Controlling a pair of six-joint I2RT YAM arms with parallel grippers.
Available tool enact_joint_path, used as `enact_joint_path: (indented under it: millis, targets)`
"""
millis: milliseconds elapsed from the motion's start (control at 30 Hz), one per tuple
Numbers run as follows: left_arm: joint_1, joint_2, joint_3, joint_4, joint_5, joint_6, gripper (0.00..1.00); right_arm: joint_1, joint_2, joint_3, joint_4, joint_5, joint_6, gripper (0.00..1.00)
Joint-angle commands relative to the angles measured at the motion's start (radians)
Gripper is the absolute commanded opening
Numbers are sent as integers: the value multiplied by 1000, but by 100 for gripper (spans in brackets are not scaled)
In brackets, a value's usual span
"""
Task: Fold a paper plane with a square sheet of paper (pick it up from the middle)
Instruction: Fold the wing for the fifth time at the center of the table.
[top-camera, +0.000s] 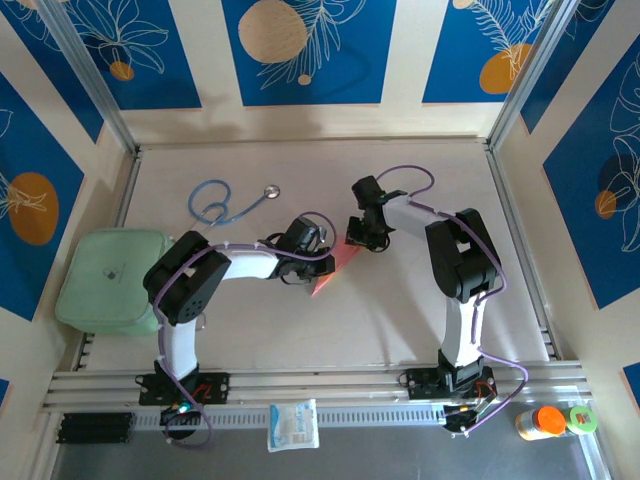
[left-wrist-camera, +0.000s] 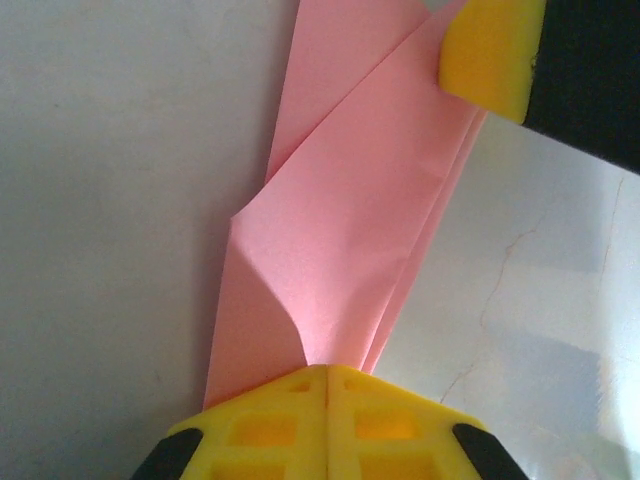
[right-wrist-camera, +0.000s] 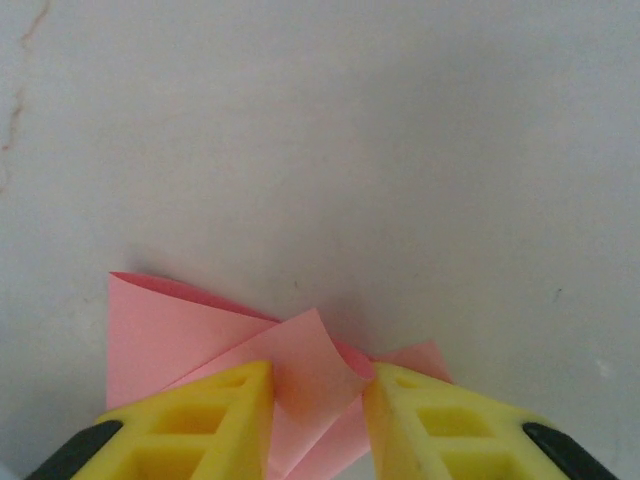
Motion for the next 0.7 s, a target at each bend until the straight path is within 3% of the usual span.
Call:
enact_joint_path:
  millis: [0,300,667]
  targets:
    - [6,-6,-5,-11,31,3,9,-8,19,-50,-9,2,-7,30]
    - [9,8,71,38,42,9,15,-10,1,-125,82,-30,-39,15]
    - [9,86,112,-34,22,14,12,-15,-6,-134,97,-37,-40,16]
